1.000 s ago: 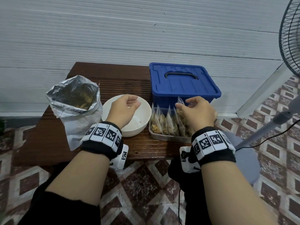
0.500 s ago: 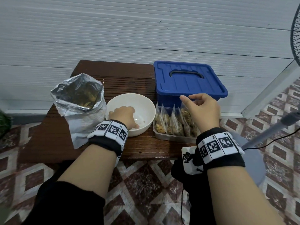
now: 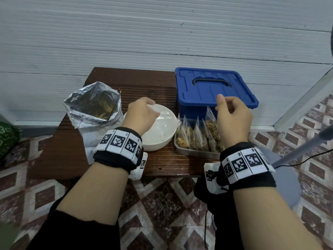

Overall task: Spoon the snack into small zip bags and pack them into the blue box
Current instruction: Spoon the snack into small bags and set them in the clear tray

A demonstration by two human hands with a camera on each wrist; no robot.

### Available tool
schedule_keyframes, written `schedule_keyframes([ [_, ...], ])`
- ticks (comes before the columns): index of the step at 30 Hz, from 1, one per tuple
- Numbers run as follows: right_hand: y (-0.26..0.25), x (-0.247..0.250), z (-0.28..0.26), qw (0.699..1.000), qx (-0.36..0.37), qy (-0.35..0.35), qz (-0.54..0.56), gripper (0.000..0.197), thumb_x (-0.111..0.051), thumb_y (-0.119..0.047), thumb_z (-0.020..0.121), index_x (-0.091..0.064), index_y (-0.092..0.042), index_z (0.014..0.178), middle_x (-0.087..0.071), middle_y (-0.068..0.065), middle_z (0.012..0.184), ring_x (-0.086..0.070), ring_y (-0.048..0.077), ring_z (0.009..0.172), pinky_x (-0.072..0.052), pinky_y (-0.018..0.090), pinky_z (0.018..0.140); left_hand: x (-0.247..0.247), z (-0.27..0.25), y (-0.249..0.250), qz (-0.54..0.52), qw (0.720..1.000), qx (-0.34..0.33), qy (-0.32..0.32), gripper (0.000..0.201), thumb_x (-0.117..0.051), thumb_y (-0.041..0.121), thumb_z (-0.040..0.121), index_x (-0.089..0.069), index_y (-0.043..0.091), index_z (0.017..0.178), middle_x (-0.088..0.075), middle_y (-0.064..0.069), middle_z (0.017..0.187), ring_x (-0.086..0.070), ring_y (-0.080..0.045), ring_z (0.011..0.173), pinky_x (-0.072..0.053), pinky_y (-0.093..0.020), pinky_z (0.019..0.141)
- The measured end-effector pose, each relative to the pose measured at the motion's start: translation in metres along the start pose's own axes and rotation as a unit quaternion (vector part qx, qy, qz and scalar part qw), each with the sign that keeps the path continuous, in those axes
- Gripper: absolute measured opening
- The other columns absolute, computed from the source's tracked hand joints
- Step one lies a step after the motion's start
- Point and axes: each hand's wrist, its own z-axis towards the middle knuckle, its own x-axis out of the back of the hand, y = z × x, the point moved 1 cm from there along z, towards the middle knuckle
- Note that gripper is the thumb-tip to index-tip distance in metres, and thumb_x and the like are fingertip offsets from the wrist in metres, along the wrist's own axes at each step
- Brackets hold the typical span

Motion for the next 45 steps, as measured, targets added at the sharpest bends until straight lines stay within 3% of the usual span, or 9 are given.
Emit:
schedule_keyframes([
  [6, -0.023, -0.016, -0.016, 0.99, 0.097, -0.099, -0.018, 0.022, -0.048, -0.063, 0.08, -0.059, -0.045, 0.074, -0.062, -0.023, 0.073, -0.06, 0.021, 0.091, -0.046, 0.052, 0.088, 0.014, -0.021, 0.024, -0.188, 0.979, -0.06, -0.06, 0.031, -0.073, 0.024, 0.085, -0.062, 0.023, 0.114, -0.073, -0.002, 0.085, -0.068, -0.008, 0.09, -0.048, -0.024, 0.089],
  [10, -0.023, -0.029, -0.021, 0.982, 0.091, -0.166, -0.026, 0.05, -0.046, -0.074, 0.071, -0.07, -0.033, 0.086, -0.066, -0.016, 0.077, -0.06, 0.02, 0.093, -0.047, 0.049, 0.089, 0.014, -0.021, 0.02, -0.208, 0.975, -0.059, -0.053, 0.031, -0.072, 0.022, 0.086, -0.062, 0.02, 0.115, -0.072, 0.003, 0.078, -0.067, -0.006, 0.086, -0.049, -0.022, 0.086],
  [13, -0.023, -0.031, -0.021, 0.98, 0.061, -0.187, -0.022, 0.03, -0.062, -0.058, 0.076, -0.064, -0.029, 0.069, -0.065, -0.01, 0.071, -0.061, 0.014, 0.081, -0.049, 0.046, 0.087, 0.015, -0.019, 0.015, -0.246, 0.967, -0.043, -0.042, 0.027, -0.072, 0.018, 0.085, -0.062, 0.022, 0.109, -0.069, 0.005, 0.081, -0.066, -0.004, 0.081, -0.05, -0.017, 0.076],
  [16, -0.023, -0.029, -0.016, 0.98, 0.023, -0.199, 0.001, 0.012, -0.069, -0.027, 0.084, -0.067, -0.027, 0.073, -0.066, -0.007, 0.07, -0.061, 0.007, 0.07, -0.053, 0.029, 0.075, 0.017, -0.017, 0.013, -0.281, 0.958, -0.027, -0.049, 0.034, -0.075, 0.012, 0.082, -0.061, 0.021, 0.112, -0.07, 0.005, 0.091, -0.067, -0.004, 0.084, -0.048, -0.014, 0.071],
  [21, -0.02, -0.022, -0.012, 0.98, 0.012, -0.2, 0.004, 0.007, -0.068, -0.023, 0.086, -0.069, -0.022, 0.08, -0.066, -0.005, 0.073, -0.059, 0.006, 0.069, -0.045, 0.015, 0.063, 0.018, -0.018, 0.016, -0.282, 0.957, -0.012, -0.073, 0.024, -0.073, 0.029, 0.083, -0.066, 0.022, 0.105, -0.073, 0.007, 0.086, -0.067, 0.0, 0.077, -0.047, -0.015, 0.067],
  [27, -0.02, -0.019, -0.012, 0.969, 0.011, -0.246, -0.015, 0.004, -0.067, -0.023, 0.088, -0.069, -0.02, 0.085, -0.065, -0.005, 0.076, -0.057, 0.005, 0.069, -0.041, 0.013, 0.06, 0.018, -0.019, 0.014, -0.263, 0.964, -0.03, -0.01, 0.002, -0.067, 0.024, 0.09, -0.068, 0.024, 0.09, -0.075, -0.002, 0.086, -0.067, -0.004, 0.083, -0.048, -0.025, 0.077],
  [31, -0.021, -0.019, -0.012, 0.967, 0.031, -0.251, -0.03, 0.004, -0.066, -0.023, 0.088, -0.067, -0.021, 0.085, -0.065, -0.005, 0.077, -0.056, 0.004, 0.07, -0.041, 0.012, 0.06, 0.015, -0.022, 0.015, -0.229, 0.969, -0.087, 0.035, 0.009, -0.069, 0.021, 0.089, -0.068, 0.03, 0.089, -0.074, 0.001, 0.081, -0.068, -0.005, 0.084, -0.051, -0.029, 0.087],
  [38, -0.021, -0.018, -0.012, 0.965, 0.03, -0.258, -0.025, 0.003, -0.066, -0.022, 0.088, -0.067, -0.021, 0.085, -0.066, -0.004, 0.079, -0.059, 0.007, 0.073, -0.043, 0.013, 0.062, 0.015, -0.02, 0.012, -0.165, 0.969, -0.145, 0.11, 0.015, -0.073, 0.024, 0.085, -0.067, 0.037, 0.084, -0.069, 0.013, 0.078, -0.064, -0.002, 0.079, -0.053, -0.025, 0.083],
  [45, -0.021, -0.019, -0.013, 0.965, 0.04, -0.258, -0.025, 0.004, -0.066, -0.022, 0.088, -0.069, -0.02, 0.09, -0.066, -0.006, 0.08, -0.06, 0.005, 0.075, -0.047, 0.012, 0.064, 0.01, -0.017, 0.008, -0.146, 0.977, -0.127, 0.092, 0.013, -0.063, 0.025, 0.093, -0.06, 0.035, 0.085, -0.066, 0.01, 0.078, -0.064, -0.005, 0.078, -0.048, -0.011, 0.071],
])
